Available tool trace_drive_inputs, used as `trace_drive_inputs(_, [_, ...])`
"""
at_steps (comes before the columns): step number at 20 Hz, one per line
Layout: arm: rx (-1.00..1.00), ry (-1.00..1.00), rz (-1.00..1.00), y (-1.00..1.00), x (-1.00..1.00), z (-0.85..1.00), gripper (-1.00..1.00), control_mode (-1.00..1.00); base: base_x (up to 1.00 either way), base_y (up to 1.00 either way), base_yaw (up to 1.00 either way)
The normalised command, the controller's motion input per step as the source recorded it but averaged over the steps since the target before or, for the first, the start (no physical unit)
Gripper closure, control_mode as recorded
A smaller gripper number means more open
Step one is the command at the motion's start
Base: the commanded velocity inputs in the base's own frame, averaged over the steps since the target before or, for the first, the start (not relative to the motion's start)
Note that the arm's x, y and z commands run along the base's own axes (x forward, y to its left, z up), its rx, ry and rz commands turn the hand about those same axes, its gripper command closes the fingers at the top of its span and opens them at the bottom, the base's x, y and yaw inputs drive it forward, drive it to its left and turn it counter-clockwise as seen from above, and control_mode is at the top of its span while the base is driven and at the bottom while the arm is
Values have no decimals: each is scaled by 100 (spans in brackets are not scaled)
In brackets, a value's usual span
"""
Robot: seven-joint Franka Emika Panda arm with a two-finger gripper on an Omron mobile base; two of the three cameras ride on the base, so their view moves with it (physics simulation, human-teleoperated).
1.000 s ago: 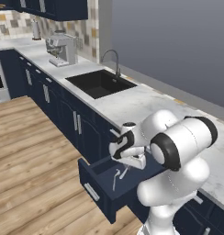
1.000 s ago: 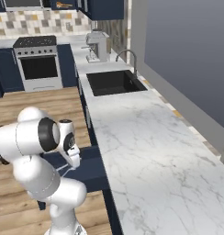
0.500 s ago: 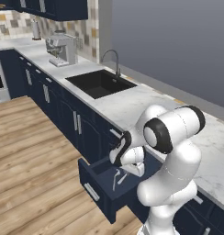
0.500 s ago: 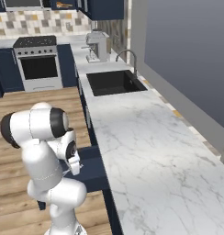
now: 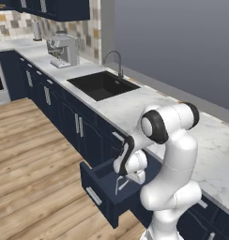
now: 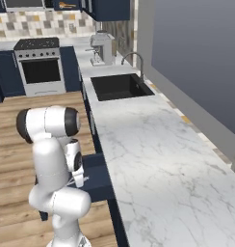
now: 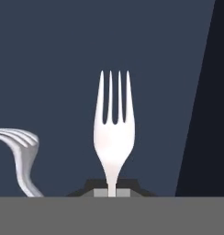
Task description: Organize the utensils by type. Pick up the wooden spoons from the counter and place them in the open cabinet. Then pick up the metallic utensils from the counter and place them in the open drawer.
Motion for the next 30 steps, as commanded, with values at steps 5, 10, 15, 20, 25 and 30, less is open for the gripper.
trace_drive_inputs(5, [-2, 0, -6, 0, 19, -26, 100, -100, 0, 0, 0])
trace_drive_inputs(10, [-2, 0, -4, 0, 20, -28, 100, -100, 0, 0, 0])
trace_drive_inputs(15, [-4, -1, -2, 7, 9, -28, 100, -100, 0, 0, 0])
trace_drive_inputs(20, [-5, -5, -2, 12, 0, -31, 100, -100, 0, 0, 0])
trace_drive_inputs(25, [-2, -4, -2, 0, 3, -26, 100, -100, 0, 0, 0])
trace_drive_inputs(30, [0, -6, 0, 0, 0, -13, -100, -100, 0, 0, 0])
